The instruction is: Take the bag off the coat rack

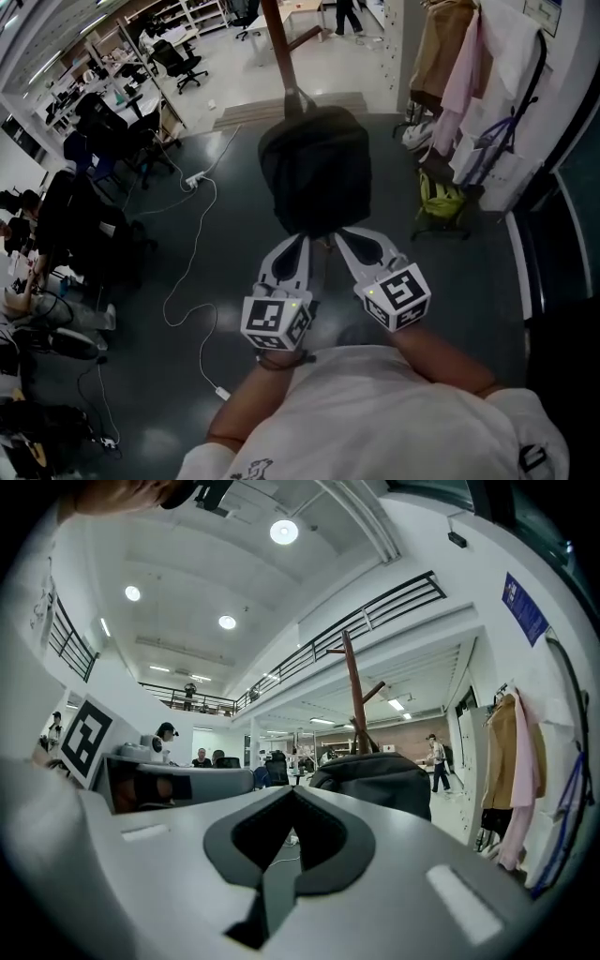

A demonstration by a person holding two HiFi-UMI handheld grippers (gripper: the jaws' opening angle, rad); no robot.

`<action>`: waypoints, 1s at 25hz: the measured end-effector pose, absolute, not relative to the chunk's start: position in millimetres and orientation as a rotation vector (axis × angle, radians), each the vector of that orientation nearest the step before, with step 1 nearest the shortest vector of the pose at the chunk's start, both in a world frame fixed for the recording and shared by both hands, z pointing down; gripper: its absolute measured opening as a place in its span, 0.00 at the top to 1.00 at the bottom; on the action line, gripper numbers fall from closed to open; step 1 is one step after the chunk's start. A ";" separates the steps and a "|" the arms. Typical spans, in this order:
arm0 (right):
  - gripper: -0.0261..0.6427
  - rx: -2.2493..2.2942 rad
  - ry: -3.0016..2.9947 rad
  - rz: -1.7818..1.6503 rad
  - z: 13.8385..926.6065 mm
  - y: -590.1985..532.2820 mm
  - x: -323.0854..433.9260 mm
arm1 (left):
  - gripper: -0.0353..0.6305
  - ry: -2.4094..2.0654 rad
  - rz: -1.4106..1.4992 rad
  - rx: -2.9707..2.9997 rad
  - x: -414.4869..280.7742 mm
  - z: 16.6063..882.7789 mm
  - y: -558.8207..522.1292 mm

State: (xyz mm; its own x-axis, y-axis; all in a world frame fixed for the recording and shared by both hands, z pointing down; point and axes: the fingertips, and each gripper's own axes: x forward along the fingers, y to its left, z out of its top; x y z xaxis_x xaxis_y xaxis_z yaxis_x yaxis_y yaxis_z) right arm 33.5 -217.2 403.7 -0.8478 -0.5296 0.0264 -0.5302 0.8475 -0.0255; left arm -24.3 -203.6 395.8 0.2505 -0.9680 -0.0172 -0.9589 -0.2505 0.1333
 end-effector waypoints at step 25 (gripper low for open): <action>0.97 0.937 -2.959 0.117 409.8 -327.0 -9.7 | 0.94 -1.687 -0.186 2.474 -61.2 394.4 -323.4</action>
